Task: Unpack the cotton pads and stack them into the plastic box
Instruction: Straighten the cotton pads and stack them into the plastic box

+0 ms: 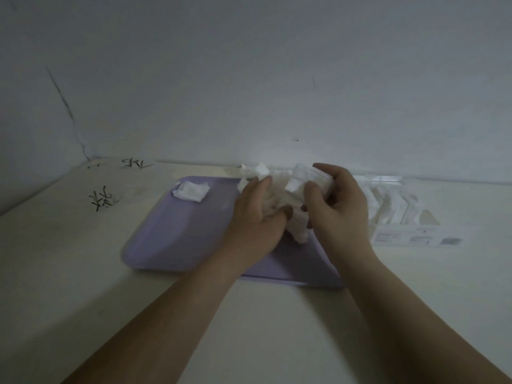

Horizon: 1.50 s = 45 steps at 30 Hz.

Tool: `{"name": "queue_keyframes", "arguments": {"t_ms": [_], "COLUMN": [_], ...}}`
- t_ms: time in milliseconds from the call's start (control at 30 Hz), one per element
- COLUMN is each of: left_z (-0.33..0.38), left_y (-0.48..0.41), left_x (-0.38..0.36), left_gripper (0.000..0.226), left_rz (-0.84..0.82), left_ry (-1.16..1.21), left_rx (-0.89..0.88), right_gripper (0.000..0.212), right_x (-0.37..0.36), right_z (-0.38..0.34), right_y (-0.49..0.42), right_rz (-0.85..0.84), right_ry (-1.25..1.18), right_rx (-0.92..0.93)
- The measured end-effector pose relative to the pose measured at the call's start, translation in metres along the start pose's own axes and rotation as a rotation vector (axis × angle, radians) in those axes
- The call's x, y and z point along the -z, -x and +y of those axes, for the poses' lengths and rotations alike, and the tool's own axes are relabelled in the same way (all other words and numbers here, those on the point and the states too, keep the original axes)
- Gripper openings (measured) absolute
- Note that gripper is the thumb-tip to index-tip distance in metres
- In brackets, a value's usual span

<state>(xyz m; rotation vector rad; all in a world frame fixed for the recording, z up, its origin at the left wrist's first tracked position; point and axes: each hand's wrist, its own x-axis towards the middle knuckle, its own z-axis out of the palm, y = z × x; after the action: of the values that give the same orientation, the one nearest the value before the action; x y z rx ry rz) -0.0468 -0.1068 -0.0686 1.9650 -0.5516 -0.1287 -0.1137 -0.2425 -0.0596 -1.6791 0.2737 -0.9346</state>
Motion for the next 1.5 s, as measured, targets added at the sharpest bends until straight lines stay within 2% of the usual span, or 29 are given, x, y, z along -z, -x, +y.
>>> {"name": "queue_keyframes", "arguments": {"t_ms": [33, 100, 167, 233, 267, 333, 367, 433, 500, 567, 667, 733, 800, 900, 967, 1033, 1167, 1333, 1400, 1500], "left_z": [-0.004, -0.016, -0.031, -0.048, -0.053, -0.064, -0.068, -0.072, -0.070, -0.069, -0.059, -0.052, -0.039, -0.015, -0.005, -0.001, 0.000, -0.003, -0.006, -0.012], "left_y": [-0.002, -0.011, -0.027, -0.043, -0.048, -0.057, -0.061, -0.067, -0.067, -0.059, -0.037, -0.025, -0.016, -0.007, -0.002, 0.001, 0.005, 0.016, 0.018, 0.018], "left_x": [0.005, 0.018, 0.038, 0.061, 0.073, 0.093, 0.097, 0.100, 0.095, 0.086, 0.074, 0.070, 0.069, 0.070, 0.068, 0.060, 0.045, 0.038, 0.036, 0.034], "left_gripper": [0.069, 0.055, 0.042, 0.046, 0.050, 0.060, 0.067, 0.079, 0.077, 0.060, 0.018, 0.008, 0.014, 0.023, 0.036, 0.043, 0.032, 0.022, 0.018, 0.018], "left_rz": [0.004, 0.067, 0.169, 0.147, 0.085, -0.033, -0.066, -0.063, -0.031, -0.007, 0.078, 0.165, 0.266, 0.333, 0.277, 0.212, 0.061, -0.058, -0.070, -0.029], "left_ry": [0.090, 0.104, -0.120, -0.594, -0.757, -0.847, -0.855, -0.900, -0.889, -0.815, -0.704, -0.624, -0.449, 0.049, 0.363, 0.522, 0.763, 0.891, 0.824, 0.646], "left_rx": [0.011, -0.004, -0.038, 0.008, 0.118, 0.296, 0.314, 0.256, 0.196, 0.134, -0.006, -0.030, -0.031, -0.023, 0.010, 0.037, 0.070, 0.092, 0.095, 0.054], "right_gripper": [0.022, 0.022, 0.022, 0.021, 0.022, 0.024, 0.025, 0.026, 0.024, 0.021, 0.021, 0.023, 0.021, 0.030, 0.033, 0.029, 0.017, 0.015, 0.010, 0.015], "right_x": [-0.003, -0.012, -0.023, -0.032, -0.035, -0.036, -0.034, -0.031, -0.030, -0.030, -0.029, -0.027, -0.024, -0.017, -0.013, -0.008, -0.004, -0.006, -0.007, -0.004], "right_z": [-0.002, -0.003, 0.002, 0.008, 0.011, 0.014, 0.016, 0.018, 0.020, 0.021, 0.021, 0.020, 0.019, 0.018, 0.017, 0.015, 0.010, 0.013, 0.014, 0.013], "right_y": [0.002, 0.007, 0.012, 0.017, 0.017, 0.015, 0.014, 0.009, 0.006, 0.006, 0.007, 0.008, 0.009, 0.009, 0.009, 0.008, 0.006, 0.007, 0.008, 0.007], "right_rz": [-0.028, -0.123, -0.250, -0.321, -0.322, -0.314, -0.303, -0.295, -0.291, -0.290, -0.292, -0.301, -0.308, -0.304, -0.311, -0.303, -0.257, -0.290, -0.304, -0.341], "right_ry": [-0.031, -0.115, -0.196, -0.194, -0.152, -0.042, 0.008, 0.071, 0.068, 0.041, 0.016, 0.018, -0.001, -0.063, -0.108, -0.123, -0.158, -0.200, -0.225, -0.250], "right_rx": [-0.009, -0.068, -0.155, -0.202, -0.198, -0.163, -0.148, -0.127, -0.147, -0.171, -0.179, -0.178, -0.184, -0.209, -0.237, -0.268, -0.302, -0.351, -0.353, -0.353]}}
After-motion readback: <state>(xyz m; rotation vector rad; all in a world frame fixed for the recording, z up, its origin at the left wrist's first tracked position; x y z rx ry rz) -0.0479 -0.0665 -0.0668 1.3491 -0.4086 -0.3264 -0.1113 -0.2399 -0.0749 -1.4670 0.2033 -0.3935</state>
